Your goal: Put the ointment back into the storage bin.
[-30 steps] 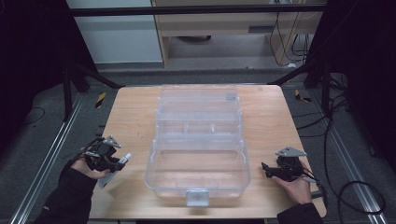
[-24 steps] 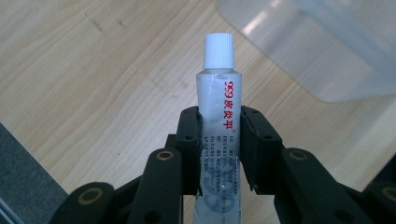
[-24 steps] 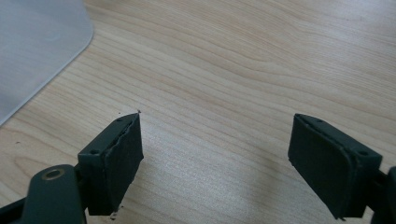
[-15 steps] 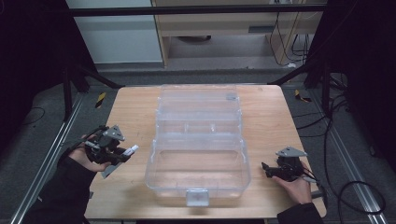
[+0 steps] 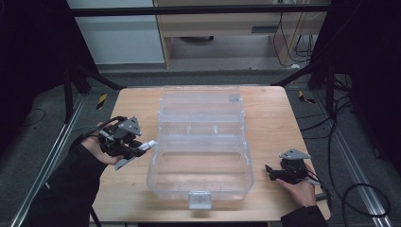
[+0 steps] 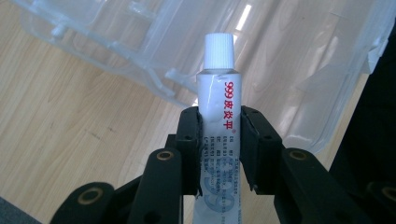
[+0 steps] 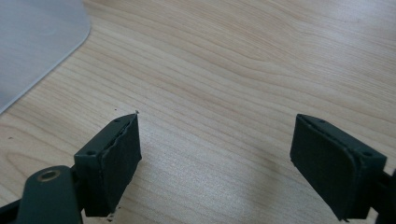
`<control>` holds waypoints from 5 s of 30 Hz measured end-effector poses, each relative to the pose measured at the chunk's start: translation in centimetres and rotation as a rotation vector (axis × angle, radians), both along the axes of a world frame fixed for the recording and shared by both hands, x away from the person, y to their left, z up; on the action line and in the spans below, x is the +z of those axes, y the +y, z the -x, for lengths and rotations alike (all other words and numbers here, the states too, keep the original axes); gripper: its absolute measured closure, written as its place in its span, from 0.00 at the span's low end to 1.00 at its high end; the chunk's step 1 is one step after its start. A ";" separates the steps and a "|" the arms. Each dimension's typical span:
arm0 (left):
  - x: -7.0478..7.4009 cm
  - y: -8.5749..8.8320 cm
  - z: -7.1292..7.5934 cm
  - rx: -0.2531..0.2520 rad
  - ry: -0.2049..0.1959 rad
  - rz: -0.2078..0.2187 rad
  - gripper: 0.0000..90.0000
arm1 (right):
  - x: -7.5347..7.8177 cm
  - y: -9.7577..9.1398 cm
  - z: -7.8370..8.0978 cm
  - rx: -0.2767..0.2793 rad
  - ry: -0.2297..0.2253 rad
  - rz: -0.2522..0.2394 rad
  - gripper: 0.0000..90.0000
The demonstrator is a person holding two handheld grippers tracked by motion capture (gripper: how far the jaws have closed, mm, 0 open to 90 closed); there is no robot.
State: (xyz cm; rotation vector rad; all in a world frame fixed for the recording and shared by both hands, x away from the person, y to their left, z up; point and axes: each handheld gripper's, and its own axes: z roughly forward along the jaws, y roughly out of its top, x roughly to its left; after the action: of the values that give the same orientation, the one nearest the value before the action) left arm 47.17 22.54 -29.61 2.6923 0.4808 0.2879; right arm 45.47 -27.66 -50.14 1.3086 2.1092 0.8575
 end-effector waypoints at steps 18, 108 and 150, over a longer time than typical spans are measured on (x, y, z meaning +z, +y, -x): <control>-0.4 -6.8 -0.5 -0.179 0.036 -0.055 0.78 | -0.1 -0.1 0.0 0.006 -0.006 -0.001 0.18; -14.7 -12.0 -1.3 -0.382 0.257 -0.255 0.75 | -0.5 0.1 0.0 0.042 0.009 -0.003 0.19; -7.6 -0.8 1.7 0.101 -0.121 0.485 0.56 | -0.3 0.0 0.0 0.019 0.025 -0.041 0.20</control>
State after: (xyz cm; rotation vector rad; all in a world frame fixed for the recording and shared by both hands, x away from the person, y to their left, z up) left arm 45.43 21.72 -37.25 2.1720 0.5677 0.3144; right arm 45.42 -27.65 -50.43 1.3282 2.1369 0.9018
